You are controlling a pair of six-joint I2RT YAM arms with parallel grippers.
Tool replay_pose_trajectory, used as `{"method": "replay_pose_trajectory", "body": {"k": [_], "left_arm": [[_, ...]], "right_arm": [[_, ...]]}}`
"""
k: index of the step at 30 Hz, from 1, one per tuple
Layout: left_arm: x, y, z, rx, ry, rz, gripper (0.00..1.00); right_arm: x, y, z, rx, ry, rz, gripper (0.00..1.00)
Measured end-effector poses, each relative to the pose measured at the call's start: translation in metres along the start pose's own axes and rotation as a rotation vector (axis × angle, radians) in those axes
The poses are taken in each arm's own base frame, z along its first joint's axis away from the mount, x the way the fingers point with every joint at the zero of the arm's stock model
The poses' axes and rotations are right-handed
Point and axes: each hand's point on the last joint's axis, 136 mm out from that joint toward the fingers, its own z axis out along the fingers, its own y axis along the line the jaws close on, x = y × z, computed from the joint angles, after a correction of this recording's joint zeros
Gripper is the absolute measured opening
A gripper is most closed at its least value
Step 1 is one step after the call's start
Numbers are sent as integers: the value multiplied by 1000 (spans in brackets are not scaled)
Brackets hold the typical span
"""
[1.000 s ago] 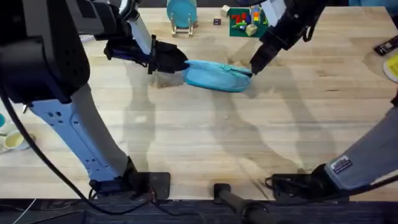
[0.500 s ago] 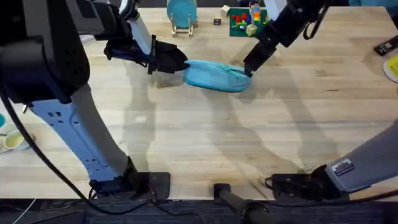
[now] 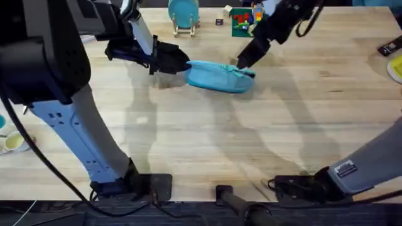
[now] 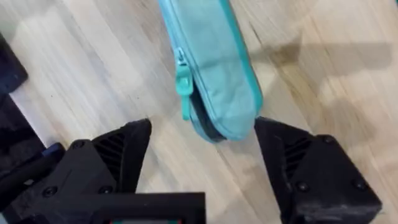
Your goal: Unzip the bag, pick up the pens from the table one at a time and place them inside, then zip the bag closed.
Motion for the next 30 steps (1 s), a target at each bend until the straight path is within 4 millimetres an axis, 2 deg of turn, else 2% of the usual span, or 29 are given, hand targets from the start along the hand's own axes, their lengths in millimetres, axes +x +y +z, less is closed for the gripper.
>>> {"method": "replay_pose_trajectory", "body": {"k": [10, 20, 30], "left_arm": [[0, 0, 0, 0, 0, 0, 41], [0, 0, 0, 0, 0, 0, 41], [0, 0, 0, 0, 0, 0, 41]], "right_arm": [[-26, 20, 19, -9, -25, -124, 997], [-19, 13, 45, -48, 32, -101, 996], [-19, 12, 47, -51, 35, -100, 996]]}}
